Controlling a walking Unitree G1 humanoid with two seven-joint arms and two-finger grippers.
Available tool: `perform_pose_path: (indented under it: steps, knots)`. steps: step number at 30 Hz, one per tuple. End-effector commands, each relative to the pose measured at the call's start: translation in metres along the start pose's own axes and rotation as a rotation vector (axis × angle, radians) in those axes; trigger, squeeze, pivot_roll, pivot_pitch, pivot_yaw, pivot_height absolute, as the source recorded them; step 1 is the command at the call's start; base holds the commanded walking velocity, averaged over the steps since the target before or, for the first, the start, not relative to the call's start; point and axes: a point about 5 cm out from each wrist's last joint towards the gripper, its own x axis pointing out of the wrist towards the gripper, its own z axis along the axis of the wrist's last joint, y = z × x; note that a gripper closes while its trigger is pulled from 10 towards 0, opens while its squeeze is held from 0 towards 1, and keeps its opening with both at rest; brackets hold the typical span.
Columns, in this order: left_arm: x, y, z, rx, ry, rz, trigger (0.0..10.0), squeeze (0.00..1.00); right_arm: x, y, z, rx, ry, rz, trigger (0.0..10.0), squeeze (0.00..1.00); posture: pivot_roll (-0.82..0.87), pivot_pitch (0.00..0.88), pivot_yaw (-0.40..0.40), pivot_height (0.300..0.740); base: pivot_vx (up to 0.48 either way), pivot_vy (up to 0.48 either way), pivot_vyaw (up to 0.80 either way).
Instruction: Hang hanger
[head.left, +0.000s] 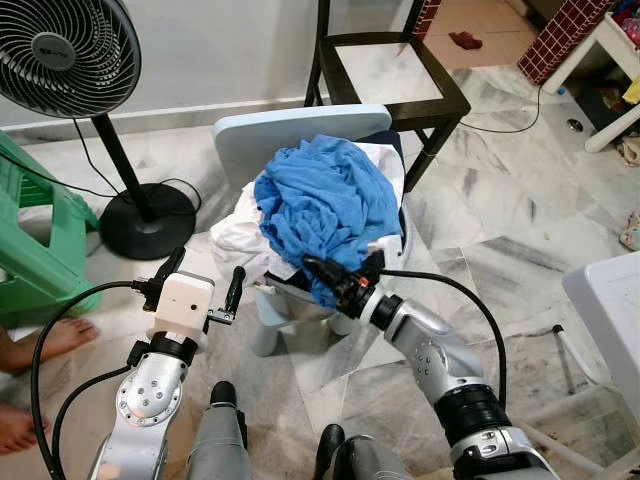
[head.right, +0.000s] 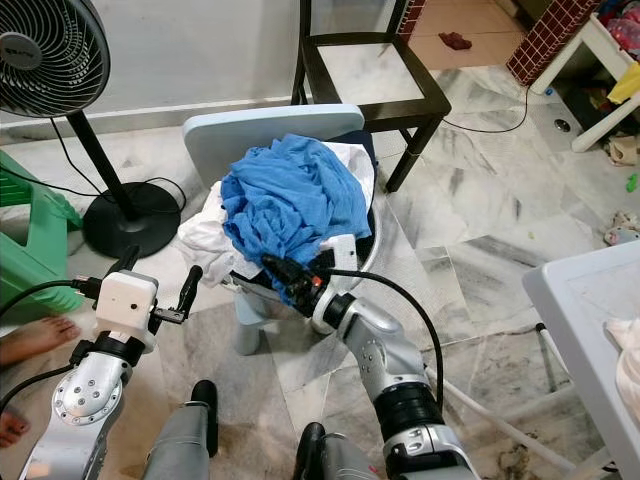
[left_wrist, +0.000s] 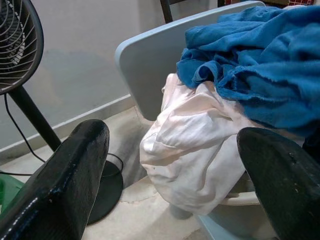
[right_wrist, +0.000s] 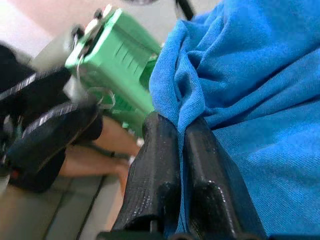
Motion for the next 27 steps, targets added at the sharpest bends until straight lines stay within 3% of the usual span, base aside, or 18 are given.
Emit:
perform_pose_path:
  steps: [1,8,13,14,15,16,19,22,27]
  knots:
    - [-0.003,-0.005,-0.003,0.001,0.013,-0.011,10.0,0.00,-0.007,0.001,-0.010,0.008,0.048,0.019,0.0,0.00,0.40,0.324,-0.188,0.740,0.000,0.000,0.00]
    - [-0.003,-0.005,-0.003,0.003,0.016,-0.010,10.0,0.00,-0.017,0.010,-0.028,-0.031,0.159,0.112,0.0,0.00,0.40,0.326,-0.188,0.740,0.000,0.000,0.00]
    - [-0.003,-0.006,-0.004,0.005,0.019,-0.012,10.0,0.00,-0.015,0.006,-0.028,-0.064,0.171,0.062,0.0,0.00,0.40,0.325,-0.188,0.740,0.000,0.000,0.00]
    - [-0.003,-0.006,-0.004,0.006,0.019,-0.012,10.0,0.00,-0.015,0.004,-0.028,-0.074,0.167,0.043,3.0,0.00,0.40,0.325,-0.189,0.740,0.000,0.000,0.00]
    - [-0.003,-0.006,-0.004,0.006,0.020,-0.012,10.0,0.00,-0.014,0.001,-0.026,-0.098,0.162,0.011,9.9,0.00,0.40,0.324,-0.189,0.740,0.000,0.000,0.00]
    - [-0.003,-0.005,-0.004,0.007,0.020,-0.010,10.0,0.00,-0.013,-0.002,-0.023,-0.146,0.144,-0.030,10.0,0.00,0.40,0.324,-0.188,0.740,0.000,0.000,0.00]
    - [-0.003,-0.004,-0.004,0.009,0.022,0.001,10.0,0.00,-0.009,-0.007,-0.013,-0.175,0.074,-0.122,10.0,0.00,0.40,0.322,-0.188,0.740,0.000,0.000,0.00]
    - [-0.002,-0.003,-0.004,0.012,0.025,0.008,10.0,0.00,-0.004,-0.010,-0.003,-0.141,-0.001,-0.202,10.0,0.00,0.40,0.322,-0.187,0.740,0.000,0.000,0.00]
    - [0.000,-0.004,-0.004,0.015,0.023,0.008,10.0,0.00,0.011,0.005,0.001,-0.063,-0.061,-0.162,10.0,0.00,0.39,0.320,-0.183,0.740,0.000,0.000,0.00]
